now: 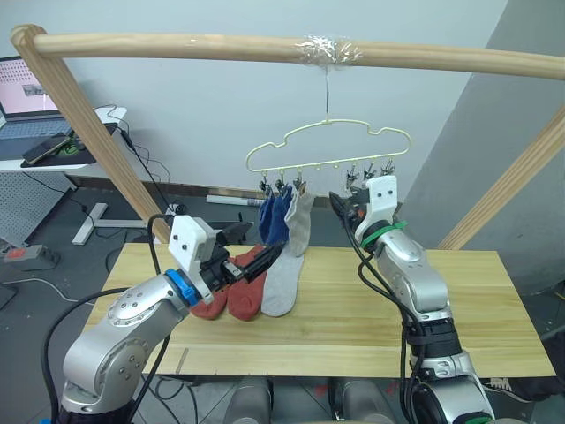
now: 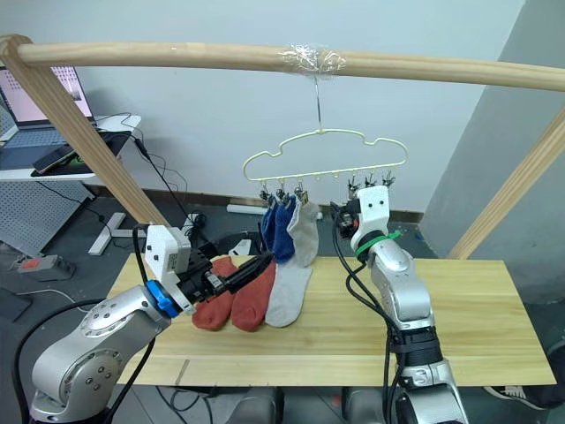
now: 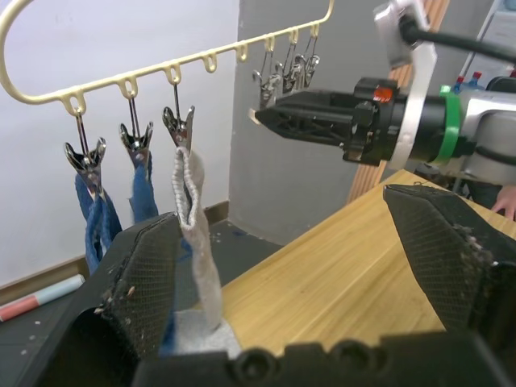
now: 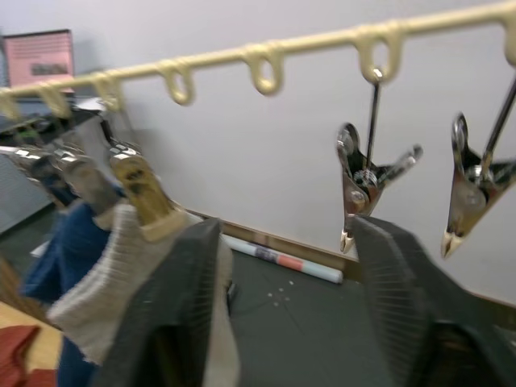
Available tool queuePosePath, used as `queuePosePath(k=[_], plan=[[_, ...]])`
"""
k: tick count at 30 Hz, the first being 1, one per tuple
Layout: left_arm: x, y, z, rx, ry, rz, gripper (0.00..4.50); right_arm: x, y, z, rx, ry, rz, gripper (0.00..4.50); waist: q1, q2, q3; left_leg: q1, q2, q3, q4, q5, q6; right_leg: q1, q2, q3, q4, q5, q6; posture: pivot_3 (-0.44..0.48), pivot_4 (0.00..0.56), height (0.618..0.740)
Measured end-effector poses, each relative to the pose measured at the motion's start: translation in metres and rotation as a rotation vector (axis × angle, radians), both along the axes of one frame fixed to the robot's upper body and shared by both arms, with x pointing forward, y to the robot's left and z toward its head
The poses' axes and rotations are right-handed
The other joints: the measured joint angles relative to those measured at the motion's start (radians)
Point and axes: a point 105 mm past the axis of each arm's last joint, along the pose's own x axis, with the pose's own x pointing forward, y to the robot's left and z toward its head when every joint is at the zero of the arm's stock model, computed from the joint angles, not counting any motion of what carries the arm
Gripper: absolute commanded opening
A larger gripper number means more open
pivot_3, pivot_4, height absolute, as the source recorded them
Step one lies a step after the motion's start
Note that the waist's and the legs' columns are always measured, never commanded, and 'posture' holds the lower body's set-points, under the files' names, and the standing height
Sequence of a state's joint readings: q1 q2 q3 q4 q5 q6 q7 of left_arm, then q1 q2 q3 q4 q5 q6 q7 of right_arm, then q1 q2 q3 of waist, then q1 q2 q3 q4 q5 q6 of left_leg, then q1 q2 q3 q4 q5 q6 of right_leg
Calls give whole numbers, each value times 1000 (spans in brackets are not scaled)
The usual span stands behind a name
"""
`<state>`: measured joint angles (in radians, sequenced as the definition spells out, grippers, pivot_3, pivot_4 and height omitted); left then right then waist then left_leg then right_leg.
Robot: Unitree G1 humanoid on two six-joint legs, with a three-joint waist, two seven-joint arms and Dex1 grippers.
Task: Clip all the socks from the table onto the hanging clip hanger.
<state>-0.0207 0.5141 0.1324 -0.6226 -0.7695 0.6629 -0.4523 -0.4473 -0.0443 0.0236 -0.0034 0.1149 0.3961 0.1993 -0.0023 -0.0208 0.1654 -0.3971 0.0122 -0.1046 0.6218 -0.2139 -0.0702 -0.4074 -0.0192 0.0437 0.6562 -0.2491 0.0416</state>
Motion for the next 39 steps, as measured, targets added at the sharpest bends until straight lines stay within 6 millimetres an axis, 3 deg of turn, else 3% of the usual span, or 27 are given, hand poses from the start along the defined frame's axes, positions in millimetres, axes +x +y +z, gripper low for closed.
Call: queuePosePath(k=[12, 39], plan=[[1, -6, 3, -17, -12, -14, 4500, 12, -9, 5, 25, 3, -75, 2297, 0, 0, 0, 0, 0, 0, 0, 0, 0, 0, 0, 0, 0, 0, 0, 118, 123, 740], [-1, -20, 29, -81, -91, -67, 4500, 26, 2, 20, 53, -54, -65, 2297, 0, 1, 0, 0, 0, 0, -1, 0, 0, 0, 0, -1, 0, 0, 0, 125, 128, 740]])
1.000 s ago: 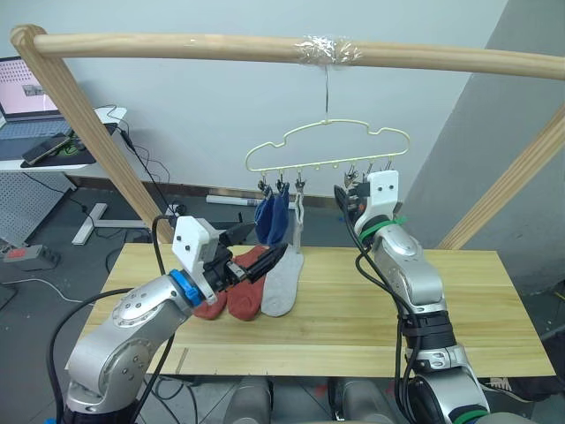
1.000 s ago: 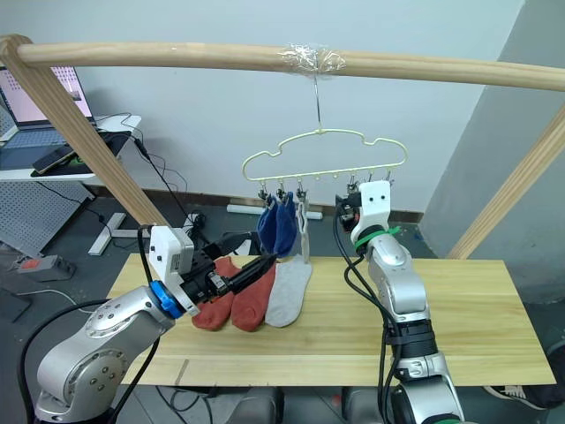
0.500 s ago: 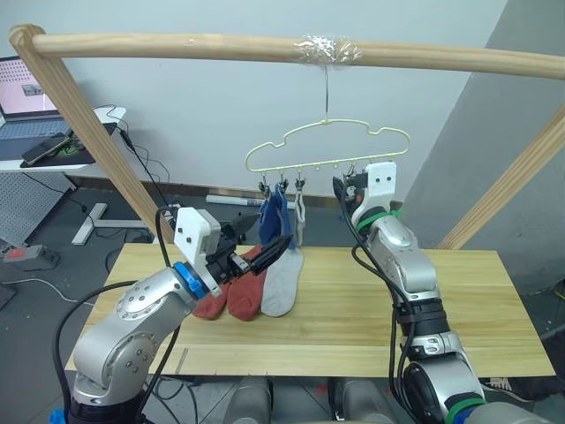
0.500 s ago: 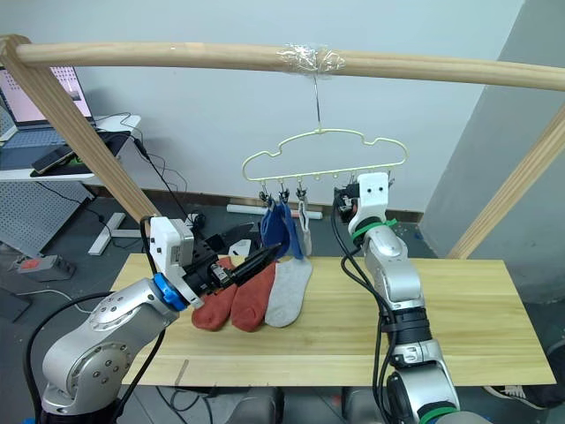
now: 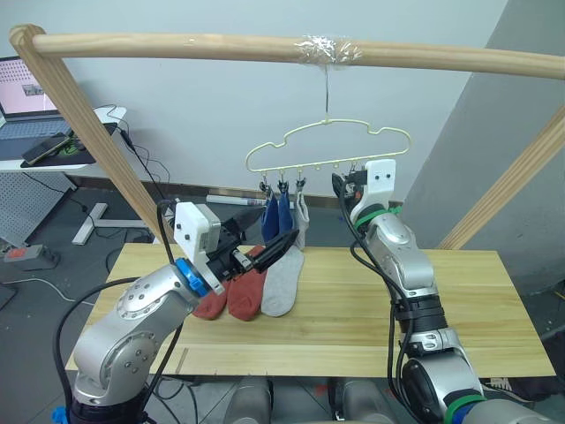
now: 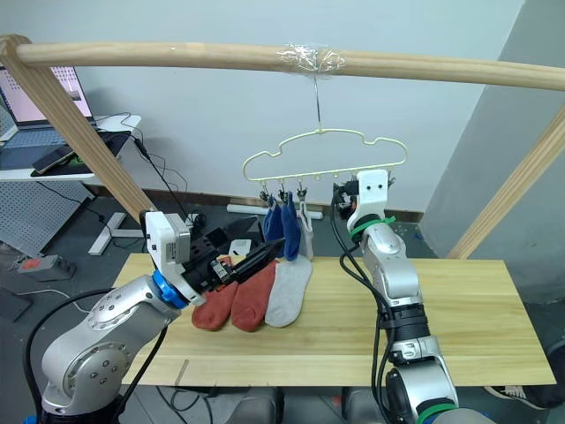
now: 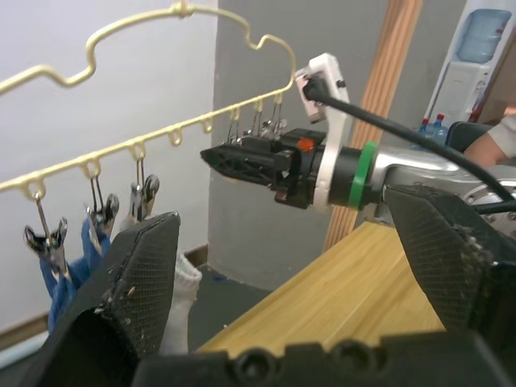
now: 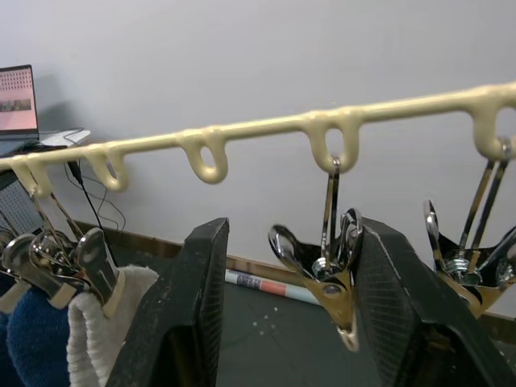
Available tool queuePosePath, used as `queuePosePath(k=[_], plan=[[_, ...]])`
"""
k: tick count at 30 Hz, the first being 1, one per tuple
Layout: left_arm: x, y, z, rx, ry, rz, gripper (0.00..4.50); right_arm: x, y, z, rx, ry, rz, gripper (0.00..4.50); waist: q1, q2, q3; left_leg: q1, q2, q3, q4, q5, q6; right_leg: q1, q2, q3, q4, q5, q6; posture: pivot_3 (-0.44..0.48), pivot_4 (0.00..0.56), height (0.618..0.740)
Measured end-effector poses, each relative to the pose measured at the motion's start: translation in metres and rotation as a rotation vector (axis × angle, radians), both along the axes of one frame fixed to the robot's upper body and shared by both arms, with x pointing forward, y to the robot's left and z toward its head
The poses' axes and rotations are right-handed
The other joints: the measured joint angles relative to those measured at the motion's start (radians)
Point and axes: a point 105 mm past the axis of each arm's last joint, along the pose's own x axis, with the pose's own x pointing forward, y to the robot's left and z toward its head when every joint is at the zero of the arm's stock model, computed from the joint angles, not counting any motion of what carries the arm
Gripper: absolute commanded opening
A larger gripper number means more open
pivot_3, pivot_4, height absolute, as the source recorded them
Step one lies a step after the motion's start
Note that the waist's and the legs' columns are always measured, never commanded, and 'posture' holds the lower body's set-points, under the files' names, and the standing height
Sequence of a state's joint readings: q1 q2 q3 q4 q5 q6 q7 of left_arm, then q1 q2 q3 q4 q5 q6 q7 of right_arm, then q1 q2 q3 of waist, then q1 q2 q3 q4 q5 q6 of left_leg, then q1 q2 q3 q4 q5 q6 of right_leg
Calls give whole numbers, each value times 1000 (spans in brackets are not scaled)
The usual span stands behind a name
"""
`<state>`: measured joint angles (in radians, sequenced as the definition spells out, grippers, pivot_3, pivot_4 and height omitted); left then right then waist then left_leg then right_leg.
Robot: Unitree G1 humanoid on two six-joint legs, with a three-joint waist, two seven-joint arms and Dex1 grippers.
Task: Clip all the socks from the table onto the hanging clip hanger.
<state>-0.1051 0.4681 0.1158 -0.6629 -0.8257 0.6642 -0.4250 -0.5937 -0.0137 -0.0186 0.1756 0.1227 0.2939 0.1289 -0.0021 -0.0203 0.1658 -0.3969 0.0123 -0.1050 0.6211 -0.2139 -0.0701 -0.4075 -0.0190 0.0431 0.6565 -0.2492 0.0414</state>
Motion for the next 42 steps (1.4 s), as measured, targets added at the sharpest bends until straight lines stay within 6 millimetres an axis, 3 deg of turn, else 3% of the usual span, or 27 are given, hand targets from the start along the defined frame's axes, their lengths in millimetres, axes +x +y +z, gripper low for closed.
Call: queuePosePath(k=[16, 19, 22, 25, 30, 33, 38, 42], plan=[[2, 0, 3, -13, -3, 12, 4500, 2, 2, 2, -2, -11, 11, 2297, 0, 0, 0, 0, 0, 0, -1, 0, 0, 0, 0, 0, 0, 0, 0, 128, 128, 740], [1, -1, 3, -16, -2, 10, 4500, 2, 2, 2, -2, -12, 10, 1762, 0, 0, 0, 0, 0, 0, -1, 0, 0, 0, 0, 0, 0, 0, 0, 127, 126, 740], [1, -1, 3, -21, 0, 8, 4500, 2, 1, 2, 0, -12, 8, 803, 0, 0, 0, 0, 0, 0, -1, 0, 0, 0, 0, 0, 0, 0, 0, 126, 127, 740], [1, -2, 3, -21, -3, 7, 4500, 2, 2, 3, 11, -11, 12, 237, 0, 0, 0, 0, 0, 0, -1, 0, 0, 0, 0, 0, 0, 0, 0, 122, 127, 740], [2, -3, -1, -2, 6, 11, 4500, 3, -1, 3, 54, 14, 14, 35, 0, 0, 0, 0, 0, 0, -1, 0, 0, 0, 0, 0, 0, 0, 0, 113, 131, 740], [9, 1, -26, 112, 50, 64, 4500, 3, -4, 5, 131, 79, 33, 35, 0, 1, 0, 1, 0, 0, -1, 0, 0, 1, 0, 0, 0, 0, 0, 103, 133, 740], [35, 14, -105, 293, 229, 187, 4500, 0, -5, 7, 171, 158, 70, 35, 1, 2, 1, 1, 0, 0, -1, 0, 0, 0, 0, 0, 0, -1, -1, 78, 129, 740], [57, 6, -162, 408, 282, 221, 4500, -4, -3, 10, 175, 180, 91, 35, 2, 3, 1, 0, 0, 1, -1, 0, 0, 0, 0, 0, -1, 0, -1, 53, 127, 740]])
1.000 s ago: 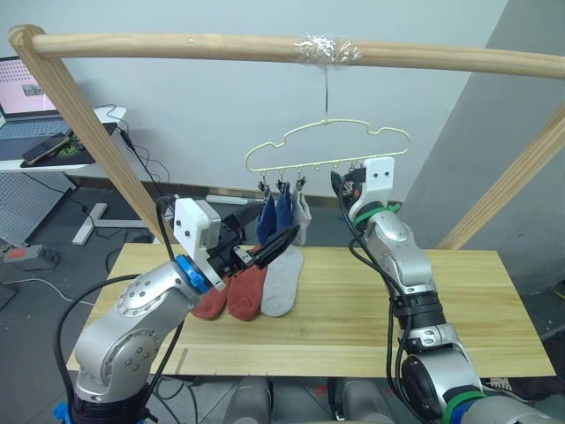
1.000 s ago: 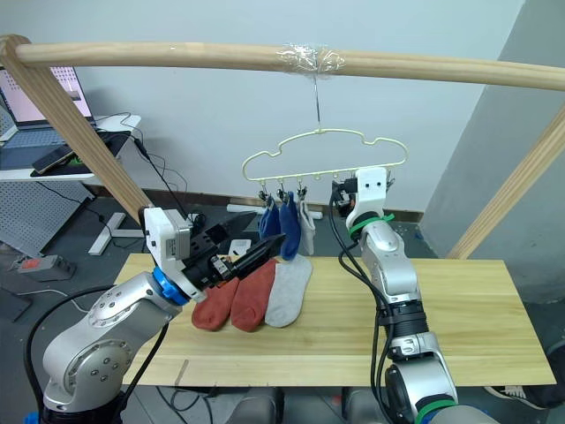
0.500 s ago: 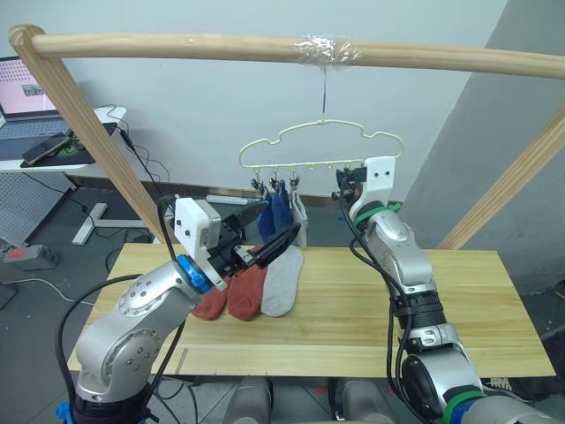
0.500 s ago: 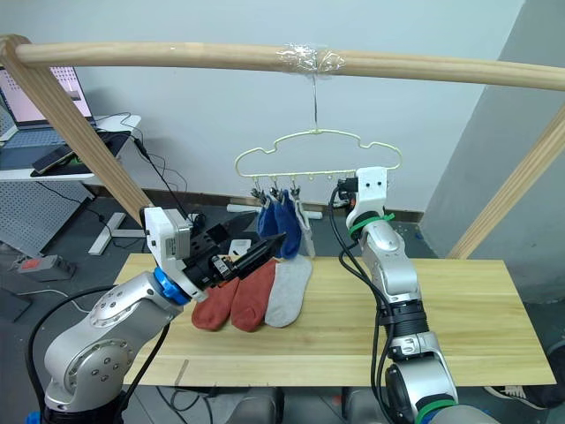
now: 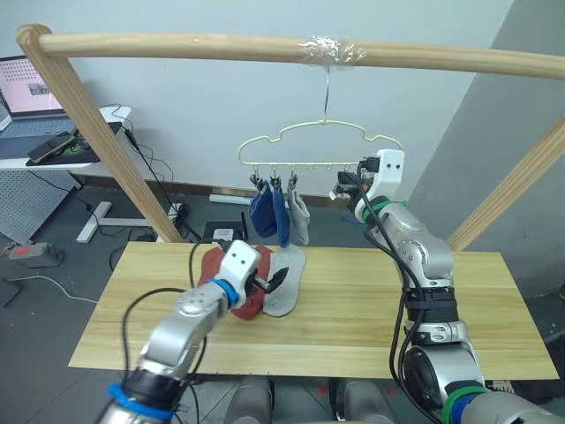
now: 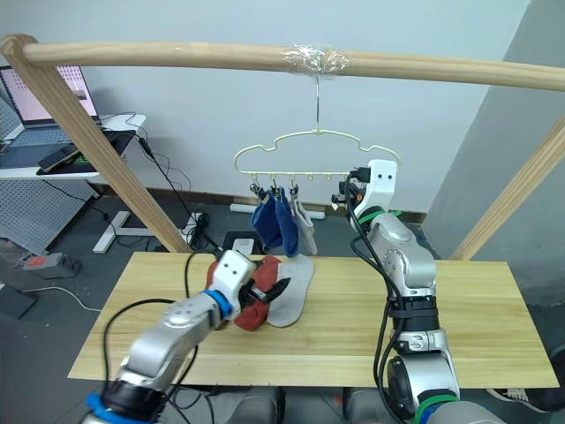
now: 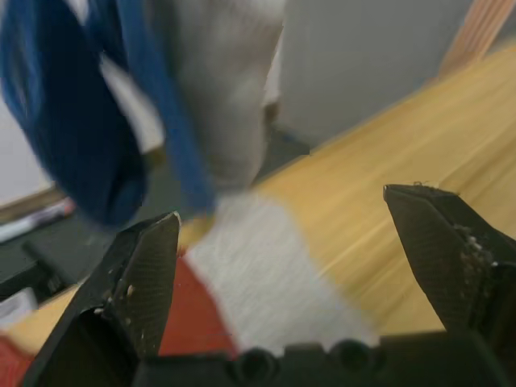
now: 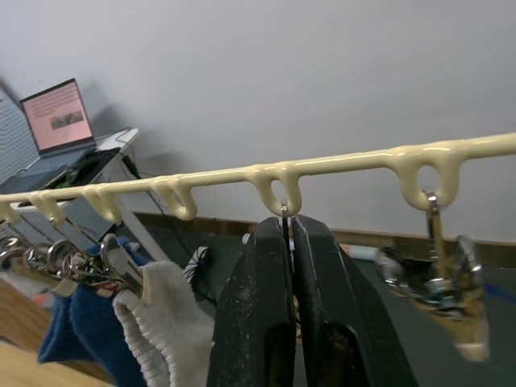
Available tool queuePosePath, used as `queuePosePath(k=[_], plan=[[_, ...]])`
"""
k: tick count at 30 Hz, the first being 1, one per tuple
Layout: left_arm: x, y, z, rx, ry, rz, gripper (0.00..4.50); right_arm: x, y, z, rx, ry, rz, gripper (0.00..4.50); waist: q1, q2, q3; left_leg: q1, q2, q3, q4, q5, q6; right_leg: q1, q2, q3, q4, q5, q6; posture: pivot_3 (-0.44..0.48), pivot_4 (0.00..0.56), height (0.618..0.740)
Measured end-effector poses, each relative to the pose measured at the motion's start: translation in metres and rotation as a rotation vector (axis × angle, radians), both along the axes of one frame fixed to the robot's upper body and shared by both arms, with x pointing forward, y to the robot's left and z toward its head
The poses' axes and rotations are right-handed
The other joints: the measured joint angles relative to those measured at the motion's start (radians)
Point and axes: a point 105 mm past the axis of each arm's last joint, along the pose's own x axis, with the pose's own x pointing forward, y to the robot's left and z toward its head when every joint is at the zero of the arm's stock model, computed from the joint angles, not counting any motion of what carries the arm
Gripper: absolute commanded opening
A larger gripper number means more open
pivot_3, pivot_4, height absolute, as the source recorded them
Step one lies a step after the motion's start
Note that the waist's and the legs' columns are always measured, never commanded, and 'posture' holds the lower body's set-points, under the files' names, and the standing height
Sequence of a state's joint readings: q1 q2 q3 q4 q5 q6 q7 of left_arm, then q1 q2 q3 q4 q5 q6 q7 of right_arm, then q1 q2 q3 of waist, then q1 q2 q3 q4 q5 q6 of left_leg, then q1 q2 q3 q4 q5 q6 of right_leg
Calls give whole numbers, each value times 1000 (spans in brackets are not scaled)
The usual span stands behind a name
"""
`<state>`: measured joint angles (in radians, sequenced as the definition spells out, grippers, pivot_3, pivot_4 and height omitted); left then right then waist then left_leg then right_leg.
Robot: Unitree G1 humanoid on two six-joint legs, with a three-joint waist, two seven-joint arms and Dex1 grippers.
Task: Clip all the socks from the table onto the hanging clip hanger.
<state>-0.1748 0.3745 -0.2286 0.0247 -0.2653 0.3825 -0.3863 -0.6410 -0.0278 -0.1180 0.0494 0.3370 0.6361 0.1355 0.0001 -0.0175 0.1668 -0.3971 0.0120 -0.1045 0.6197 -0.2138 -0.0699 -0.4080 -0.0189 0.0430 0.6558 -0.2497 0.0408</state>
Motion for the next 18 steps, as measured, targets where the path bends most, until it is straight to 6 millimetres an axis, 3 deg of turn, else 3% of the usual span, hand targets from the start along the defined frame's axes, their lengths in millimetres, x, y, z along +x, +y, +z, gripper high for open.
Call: queuePosePath(k=[5, 11, 14, 18], plan=[[14, -15, -28, 39, 28, -33, 4500, -4, 1, 4, -1, 0, 4, 35, -4, 0, 0, -1, 0, 0, -4, 0, 0, -3, 0, 0, 1, 3, 5, 30, 117, 740], [18, -4, -62, 147, 98, -49, 4500, -9, 3, 4, 0, -1, 12, 35, -18, 1, -1, 0, 0, 0, -6, 0, 0, -3, 0, 0, 1, 2, 5, 19, 111, 740], [23, -6, -64, 162, 82, -77, 3943, -11, 6, 3, 12, 7, 18, 0, -24, 0, -1, 0, 0, 0, -6, 0, 0, -3, 0, 0, 1, 2, 5, 17, 110, 740], [23, -13, -67, 196, 55, -139, 2706, -11, 8, 2, 21, 14, 24, 0, -27, 1, -3, 1, 0, 0, -6, 0, 0, -2, 0, 0, 1, 2, 5, 18, 110, 740]])
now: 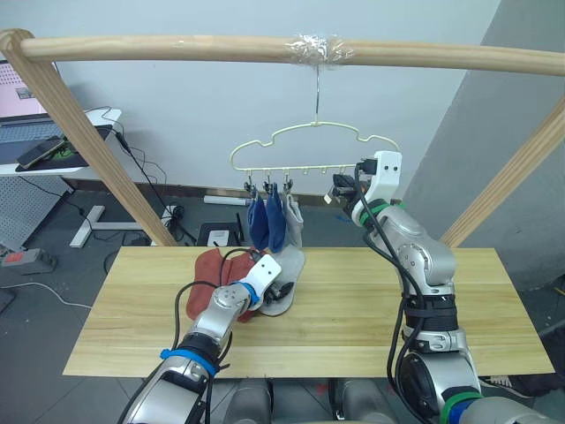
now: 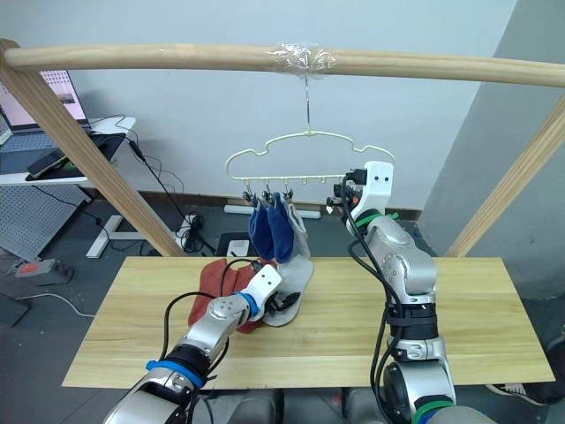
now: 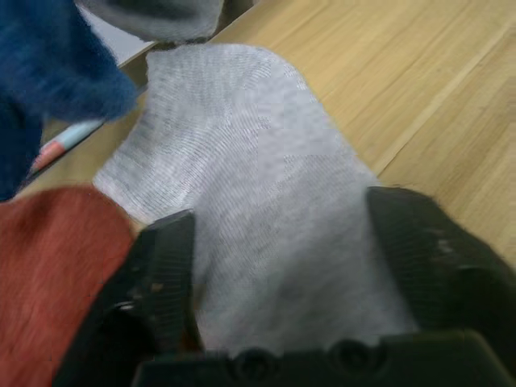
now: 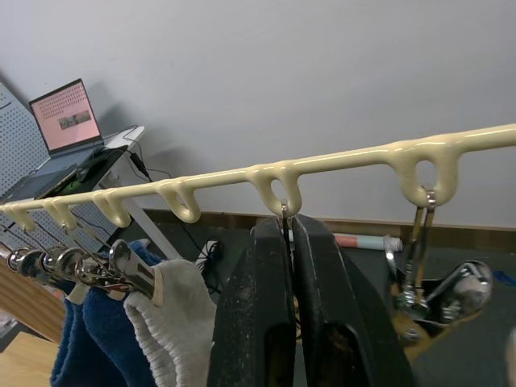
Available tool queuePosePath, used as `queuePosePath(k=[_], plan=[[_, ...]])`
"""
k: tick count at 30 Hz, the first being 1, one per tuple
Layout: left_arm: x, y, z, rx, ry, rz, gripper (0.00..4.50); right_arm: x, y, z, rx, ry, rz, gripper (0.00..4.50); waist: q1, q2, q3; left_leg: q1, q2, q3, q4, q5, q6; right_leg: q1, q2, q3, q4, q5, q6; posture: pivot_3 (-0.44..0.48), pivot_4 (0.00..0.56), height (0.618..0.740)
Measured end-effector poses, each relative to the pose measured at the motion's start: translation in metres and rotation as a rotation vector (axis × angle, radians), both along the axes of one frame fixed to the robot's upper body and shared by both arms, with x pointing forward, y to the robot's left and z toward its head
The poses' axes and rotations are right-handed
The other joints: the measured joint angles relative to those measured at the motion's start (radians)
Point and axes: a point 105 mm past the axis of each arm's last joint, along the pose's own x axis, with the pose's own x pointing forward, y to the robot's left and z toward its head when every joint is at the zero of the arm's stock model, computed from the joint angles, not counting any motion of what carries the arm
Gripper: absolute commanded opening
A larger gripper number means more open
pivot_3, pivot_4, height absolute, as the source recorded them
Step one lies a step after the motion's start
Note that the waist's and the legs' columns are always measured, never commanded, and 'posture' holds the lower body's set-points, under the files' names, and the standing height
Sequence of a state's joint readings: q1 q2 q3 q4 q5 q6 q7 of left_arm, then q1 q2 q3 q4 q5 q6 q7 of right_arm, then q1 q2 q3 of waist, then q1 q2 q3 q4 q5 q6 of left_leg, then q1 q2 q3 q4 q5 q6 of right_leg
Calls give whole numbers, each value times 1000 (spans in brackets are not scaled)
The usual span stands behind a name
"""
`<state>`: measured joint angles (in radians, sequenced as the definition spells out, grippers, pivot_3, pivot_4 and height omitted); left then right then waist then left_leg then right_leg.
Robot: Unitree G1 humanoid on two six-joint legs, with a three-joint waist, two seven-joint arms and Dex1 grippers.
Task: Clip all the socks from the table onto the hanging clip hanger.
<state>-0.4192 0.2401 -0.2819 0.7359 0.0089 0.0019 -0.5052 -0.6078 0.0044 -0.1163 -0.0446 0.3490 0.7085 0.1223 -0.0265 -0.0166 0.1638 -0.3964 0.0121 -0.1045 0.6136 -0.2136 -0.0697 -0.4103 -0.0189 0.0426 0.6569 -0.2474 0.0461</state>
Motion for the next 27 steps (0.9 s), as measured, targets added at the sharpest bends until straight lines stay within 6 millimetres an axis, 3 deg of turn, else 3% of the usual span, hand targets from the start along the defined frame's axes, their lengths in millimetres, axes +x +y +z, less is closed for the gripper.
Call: queuePosePath(k=[9, 10, 14, 16, 19, 21, 27], plan=[[-19, -13, -5, 30, -34, -136, 169, 1, -4, 0, 5, 4, -15, 0, -4, 1, -1, 1, 0, 0, 0, 0, 0, 0, 0, 0, 1, 0, 0, 11, 121, 740], [-23, -13, -4, 14, -33, -145, 47, 1, -5, 0, 5, 8, -18, 0, -4, 1, -1, 1, 0, 0, 0, 0, 0, 0, 0, 0, 1, 0, 0, 9, 125, 740], [-45, -21, 8, -142, -20, -134, 47, 0, -11, 1, 44, 53, -26, 0, -3, 1, -1, 0, 1, -1, 0, 0, 0, 0, 0, 0, 1, 0, 0, 13, 136, 740], [-45, -25, 33, -266, -55, -106, 47, -2, -12, 1, 93, 106, -19, 0, -2, 2, -1, 0, 1, -1, 0, 0, 1, 0, 0, 0, 1, 0, 0, 17, 144, 740], [-44, -34, 88, -467, -162, -109, 47, -6, -14, 4, 153, 183, 6, 0, -2, 2, -1, 1, 1, -1, 0, 1, 2, 2, -1, -1, 1, -1, -3, 20, 152, 740], [-48, -39, 112, -553, -198, -120, 47, -9, -15, 7, 184, 230, 28, 0, -4, 2, -1, 2, 1, 0, 0, 1, 2, 2, -1, 0, 1, -3, -5, 20, 152, 740], [-52, -46, 120, -630, -161, -94, 47, -14, -15, 12, 254, 330, 69, 0, -5, 4, 1, 2, 1, -1, 0, 1, 2, 2, 0, -1, 1, -3, -5, 16, 157, 740]])
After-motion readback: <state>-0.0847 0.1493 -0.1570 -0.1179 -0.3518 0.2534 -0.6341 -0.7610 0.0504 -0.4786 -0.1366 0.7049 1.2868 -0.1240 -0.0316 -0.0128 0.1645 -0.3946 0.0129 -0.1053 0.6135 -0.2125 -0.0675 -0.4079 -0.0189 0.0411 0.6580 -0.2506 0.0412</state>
